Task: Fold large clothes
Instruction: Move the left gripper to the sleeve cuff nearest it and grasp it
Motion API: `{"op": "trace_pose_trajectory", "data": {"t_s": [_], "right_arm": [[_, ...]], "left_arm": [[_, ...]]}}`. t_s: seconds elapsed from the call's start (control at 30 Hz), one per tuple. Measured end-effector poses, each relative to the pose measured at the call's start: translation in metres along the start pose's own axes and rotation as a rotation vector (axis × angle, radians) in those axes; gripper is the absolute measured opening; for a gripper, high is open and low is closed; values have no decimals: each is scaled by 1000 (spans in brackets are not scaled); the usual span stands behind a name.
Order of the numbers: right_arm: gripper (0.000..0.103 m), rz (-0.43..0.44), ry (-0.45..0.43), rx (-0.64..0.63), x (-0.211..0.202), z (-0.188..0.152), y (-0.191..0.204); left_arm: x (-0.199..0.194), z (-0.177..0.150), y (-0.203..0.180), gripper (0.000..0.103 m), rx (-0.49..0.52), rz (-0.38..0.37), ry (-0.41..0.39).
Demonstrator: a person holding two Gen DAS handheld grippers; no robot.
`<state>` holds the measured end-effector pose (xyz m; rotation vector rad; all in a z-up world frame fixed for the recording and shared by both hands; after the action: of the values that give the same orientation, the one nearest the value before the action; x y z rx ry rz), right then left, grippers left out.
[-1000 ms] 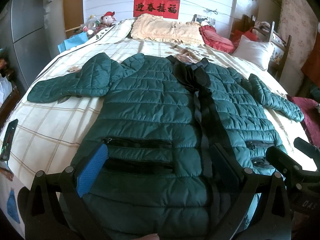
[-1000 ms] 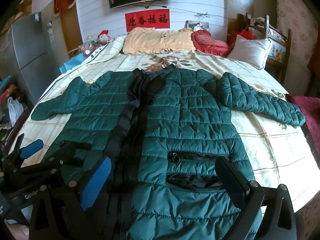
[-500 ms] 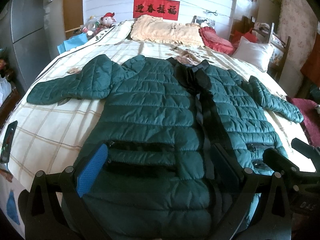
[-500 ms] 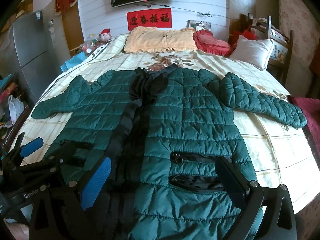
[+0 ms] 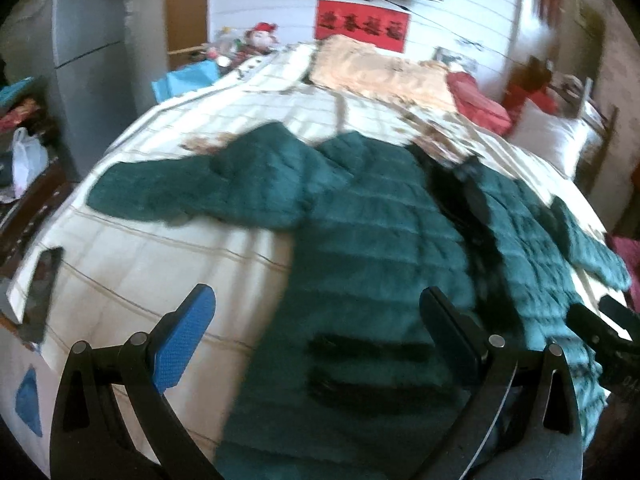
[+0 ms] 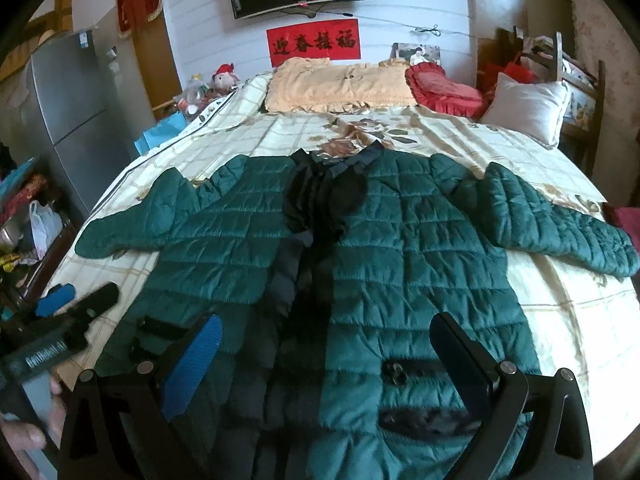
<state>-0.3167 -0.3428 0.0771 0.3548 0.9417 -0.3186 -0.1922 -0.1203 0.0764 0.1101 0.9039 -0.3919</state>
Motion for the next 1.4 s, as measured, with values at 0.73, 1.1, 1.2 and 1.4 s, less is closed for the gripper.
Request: {"op": "trace_pose_trajectory", "data": {"t_s": [0.73, 1.1, 1.2, 1.4], "right_arm": [[103, -16, 54, -10, 65, 37, 10], [103, -3, 80, -29, 73, 39, 13], [103, 9, 95, -16, 74, 37, 11], [103, 18, 110, -24, 73, 36, 13]], "left_arm": [[72, 49, 144, 102, -195, 201, 59], [118, 80, 253, 102, -403, 307, 101], [138, 84, 284, 102, -468, 335, 130], [173, 85, 317, 101, -560, 335, 197]]}}
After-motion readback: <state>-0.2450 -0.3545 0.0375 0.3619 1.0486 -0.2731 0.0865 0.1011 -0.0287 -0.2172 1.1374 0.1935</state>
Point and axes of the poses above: each gripper's, at about its wrist camera, not at the fingertips, and x roughly the way its jaws point, y to its left, z to its top, the point moved 5 cm from there along x, roughly the way its jaws point, and after that the axes turned 7 degrees about y, right-handed, at the moved point
